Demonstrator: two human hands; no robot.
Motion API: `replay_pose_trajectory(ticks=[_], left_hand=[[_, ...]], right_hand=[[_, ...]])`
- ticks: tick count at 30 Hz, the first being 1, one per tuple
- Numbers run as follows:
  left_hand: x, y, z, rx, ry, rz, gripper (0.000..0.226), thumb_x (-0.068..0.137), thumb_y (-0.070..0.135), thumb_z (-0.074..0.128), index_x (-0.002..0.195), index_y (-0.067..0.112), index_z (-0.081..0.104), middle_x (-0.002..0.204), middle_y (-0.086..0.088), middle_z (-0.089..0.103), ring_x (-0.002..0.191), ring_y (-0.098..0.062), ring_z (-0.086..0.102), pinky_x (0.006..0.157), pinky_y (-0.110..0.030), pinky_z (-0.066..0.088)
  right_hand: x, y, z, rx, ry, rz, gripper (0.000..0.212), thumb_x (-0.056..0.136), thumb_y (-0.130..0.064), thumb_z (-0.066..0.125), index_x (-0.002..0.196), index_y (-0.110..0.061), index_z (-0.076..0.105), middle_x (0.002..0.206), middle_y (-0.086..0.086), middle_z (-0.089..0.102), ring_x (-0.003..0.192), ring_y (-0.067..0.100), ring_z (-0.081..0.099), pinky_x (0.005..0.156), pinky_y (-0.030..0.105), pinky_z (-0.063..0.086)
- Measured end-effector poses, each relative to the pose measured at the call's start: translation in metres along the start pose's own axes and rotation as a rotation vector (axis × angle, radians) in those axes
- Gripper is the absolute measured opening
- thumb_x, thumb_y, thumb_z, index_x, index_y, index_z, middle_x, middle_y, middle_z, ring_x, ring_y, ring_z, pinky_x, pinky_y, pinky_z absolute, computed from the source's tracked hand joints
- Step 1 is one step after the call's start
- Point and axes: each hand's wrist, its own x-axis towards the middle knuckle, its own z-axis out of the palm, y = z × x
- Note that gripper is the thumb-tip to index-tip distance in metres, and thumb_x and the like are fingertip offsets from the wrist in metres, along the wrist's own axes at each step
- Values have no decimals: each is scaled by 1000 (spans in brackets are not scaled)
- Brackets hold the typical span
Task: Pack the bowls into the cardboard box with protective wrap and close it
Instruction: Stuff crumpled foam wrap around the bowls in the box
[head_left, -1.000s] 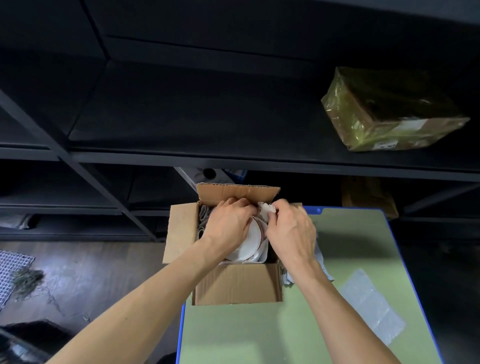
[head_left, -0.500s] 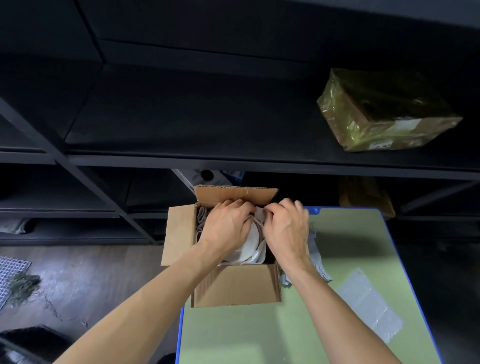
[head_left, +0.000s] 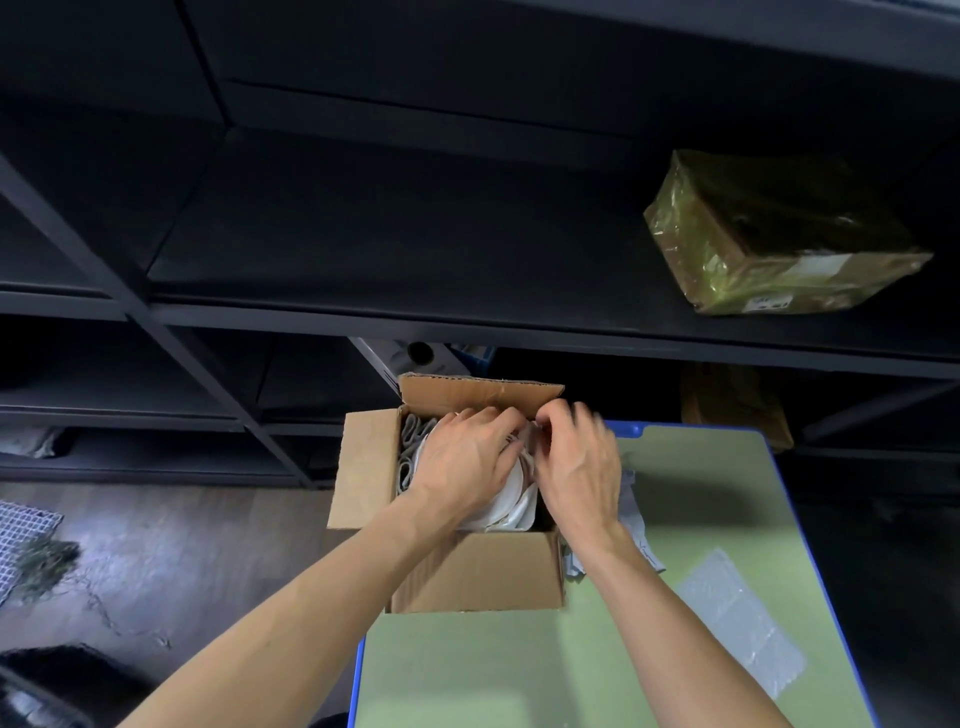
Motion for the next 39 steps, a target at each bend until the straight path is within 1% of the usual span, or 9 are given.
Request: replay_pose_trajectory(ticks=[6,9,12,16,22,28,32,36,39], left_hand=[[0,-1,4,112,-1,68,40,98,43,30,111,34,67,103,9,68,87,-22,63,75,-37,49],[-1,0,5,141,-21,82,40,99,41,30,116,32,65,107,7,66,90,-23,62,79,-38,48],[-1,2,4,151,-53,73,42,98,40,29,121,30,63,111,6,64,94,-24,60,85,-39,48],[-6,6,-1,109,-40,99,42,95,37,31,124,29,60,114,6,64,96,-25,60,89,-41,48],[-15,10,-2,114,-80,156,45,93,38,29,121,29,63,118,-1,62,98,-28,61,87,-42,49],[-21,11,5,135,-31,186,29,96,30,54,124,34,61,127,-5,58,92,-28,58,82,-41,51],[-19,19,3,160,-50,216,24,96,31,49,113,26,64,130,-2,56,84,-27,55,73,-41,52],[-18,23,1,211,-72,226,32,90,31,41,108,23,67,130,-1,58,84,-25,54,72,-38,52],[-21,27,-3,139,-24,204,39,92,31,36,114,24,66,123,3,62,81,-24,52,73,-38,51]], right_hand=[[-19,11,-15,-64,-41,-123,18,87,-7,65,103,-11,73,97,0,56,86,24,48,63,38,46],[-38,18,-23,-124,-121,-198,33,91,-13,60,124,-12,66,124,-1,57,102,24,50,75,37,49],[-50,17,-27,-156,-212,-207,48,94,-24,57,140,-13,53,148,-2,46,112,25,46,85,37,49],[-56,13,-31,-155,-189,-203,41,90,-15,59,131,-15,62,145,-1,49,110,26,49,83,36,48],[-52,7,-25,-128,-227,-208,44,92,-13,49,134,-18,61,148,-7,46,109,23,47,91,34,42],[-60,16,-38,-40,-187,-204,41,89,-6,54,128,-15,65,134,-11,57,104,20,52,89,31,47],[-58,20,-33,11,-238,-195,37,93,-12,52,128,-19,63,136,-15,53,112,17,50,90,28,50],[-57,23,-37,145,-244,-183,32,97,-19,52,126,-23,63,136,-19,53,116,13,51,75,30,56],[-60,35,-45,250,-182,-182,33,99,-17,54,130,-23,63,137,-18,54,113,11,54,84,27,51]])
